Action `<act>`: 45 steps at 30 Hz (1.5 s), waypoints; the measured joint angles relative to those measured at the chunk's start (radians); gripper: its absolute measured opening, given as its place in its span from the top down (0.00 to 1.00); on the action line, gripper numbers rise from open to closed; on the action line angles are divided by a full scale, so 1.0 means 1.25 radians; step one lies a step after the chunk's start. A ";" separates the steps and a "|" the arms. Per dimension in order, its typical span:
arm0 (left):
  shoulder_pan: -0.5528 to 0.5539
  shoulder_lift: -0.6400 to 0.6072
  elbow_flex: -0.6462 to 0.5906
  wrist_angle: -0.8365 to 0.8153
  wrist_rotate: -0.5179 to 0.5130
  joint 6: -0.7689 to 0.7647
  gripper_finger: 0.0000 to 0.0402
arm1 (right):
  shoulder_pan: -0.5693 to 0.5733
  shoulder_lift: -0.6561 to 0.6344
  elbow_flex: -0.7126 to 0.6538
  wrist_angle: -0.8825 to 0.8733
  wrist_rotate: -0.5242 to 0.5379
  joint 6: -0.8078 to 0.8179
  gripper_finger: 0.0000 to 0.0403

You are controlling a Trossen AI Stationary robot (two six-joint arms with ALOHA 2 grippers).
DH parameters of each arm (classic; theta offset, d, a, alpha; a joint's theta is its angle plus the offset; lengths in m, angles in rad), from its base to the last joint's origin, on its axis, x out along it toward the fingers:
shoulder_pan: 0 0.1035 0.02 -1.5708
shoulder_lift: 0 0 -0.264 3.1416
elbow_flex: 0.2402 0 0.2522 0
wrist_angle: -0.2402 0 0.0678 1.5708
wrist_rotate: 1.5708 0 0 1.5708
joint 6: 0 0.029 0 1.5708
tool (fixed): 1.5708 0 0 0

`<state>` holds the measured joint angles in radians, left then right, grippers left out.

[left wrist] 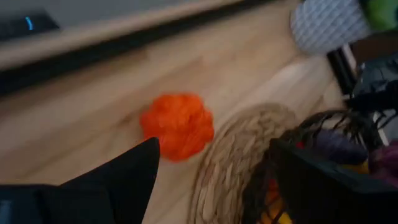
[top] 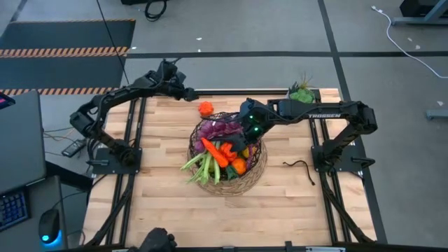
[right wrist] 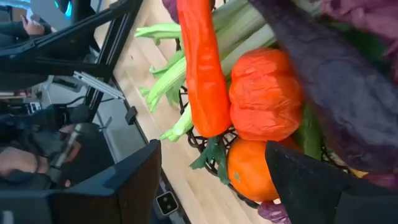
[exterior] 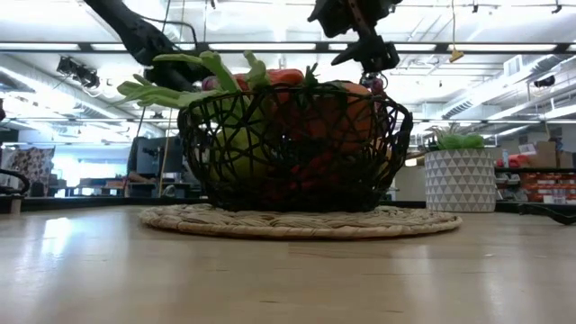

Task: Build produce basket
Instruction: Put the orange squash into the black basket

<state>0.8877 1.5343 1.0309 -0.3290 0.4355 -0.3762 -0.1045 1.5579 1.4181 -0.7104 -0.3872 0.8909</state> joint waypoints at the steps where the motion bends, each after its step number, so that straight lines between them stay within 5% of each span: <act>1: 0.000 0.012 0.000 -0.011 0.015 0.000 0.22 | -0.003 -0.001 0.000 0.000 0.000 0.000 0.28; 8: -0.032 0.055 -0.001 0.026 0.025 0.148 0.21 | -0.019 -0.001 0.000 -0.011 -0.033 0.006 0.28; 16: -0.080 0.066 0.079 -0.087 -0.144 0.480 0.21 | -0.012 -0.001 0.000 -0.048 -0.066 0.007 0.28; 23: -0.079 0.193 0.234 -0.318 -0.147 0.489 0.21 | -0.010 -0.001 0.000 -0.048 -0.068 0.012 0.28; 30: -0.084 0.206 0.314 -0.323 -0.141 0.466 0.22 | -0.013 -0.001 0.000 -0.048 -0.085 0.018 0.28; 45: -0.098 0.268 0.318 -0.365 -0.158 0.537 0.23 | -0.019 -0.001 0.000 -0.049 -0.085 0.019 0.28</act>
<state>0.7655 1.8688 1.4284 -0.7852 0.2381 0.2946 -0.1285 1.5570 1.4181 -0.7719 -0.4931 0.9150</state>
